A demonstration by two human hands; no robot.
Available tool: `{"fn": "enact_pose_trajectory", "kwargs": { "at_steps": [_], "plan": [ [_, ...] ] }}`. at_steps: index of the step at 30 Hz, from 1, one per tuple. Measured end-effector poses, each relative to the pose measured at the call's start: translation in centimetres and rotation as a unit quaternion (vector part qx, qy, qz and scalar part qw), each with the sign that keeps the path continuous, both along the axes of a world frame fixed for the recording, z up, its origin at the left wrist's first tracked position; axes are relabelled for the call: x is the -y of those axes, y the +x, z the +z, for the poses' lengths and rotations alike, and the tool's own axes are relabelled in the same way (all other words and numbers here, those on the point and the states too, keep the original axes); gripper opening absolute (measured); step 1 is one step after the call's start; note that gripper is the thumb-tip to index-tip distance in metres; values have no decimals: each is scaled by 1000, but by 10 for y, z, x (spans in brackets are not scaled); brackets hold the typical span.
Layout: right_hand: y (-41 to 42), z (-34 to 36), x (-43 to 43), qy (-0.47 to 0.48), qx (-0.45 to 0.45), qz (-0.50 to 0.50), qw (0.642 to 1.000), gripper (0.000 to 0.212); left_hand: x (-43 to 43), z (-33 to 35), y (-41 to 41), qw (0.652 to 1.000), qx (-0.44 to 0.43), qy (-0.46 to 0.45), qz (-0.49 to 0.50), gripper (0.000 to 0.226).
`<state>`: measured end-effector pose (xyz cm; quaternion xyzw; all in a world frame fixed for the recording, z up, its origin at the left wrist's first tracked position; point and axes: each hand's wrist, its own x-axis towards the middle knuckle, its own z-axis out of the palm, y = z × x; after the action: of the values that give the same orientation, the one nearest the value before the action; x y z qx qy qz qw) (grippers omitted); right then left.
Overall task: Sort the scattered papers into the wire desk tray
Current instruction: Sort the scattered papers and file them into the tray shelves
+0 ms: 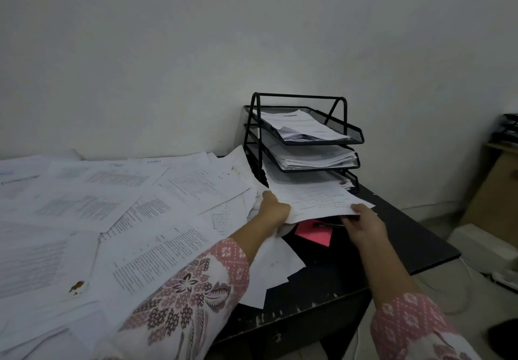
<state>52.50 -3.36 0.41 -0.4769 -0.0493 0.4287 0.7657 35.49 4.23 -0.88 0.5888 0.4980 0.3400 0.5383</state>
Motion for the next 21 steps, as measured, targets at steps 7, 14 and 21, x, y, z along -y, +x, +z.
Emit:
{"fn": "enact_pose_trajectory", "kwargs": {
  "at_steps": [7, 14, 21],
  "plan": [
    [-15, -10, -2, -109, 211, 13, 971, 40, 5, -1, -45, 958, -165, 236, 7, 33],
    [-6, -4, -25, -105, 210, -28, 972, 23, -2, -45, -96, 813, -471, 342, -8, 73],
    [2, -1, -74, -124, 179, -48, 975, 24, -8, -57, -97, 822, -443, 356, 22, 49]
  ]
}}
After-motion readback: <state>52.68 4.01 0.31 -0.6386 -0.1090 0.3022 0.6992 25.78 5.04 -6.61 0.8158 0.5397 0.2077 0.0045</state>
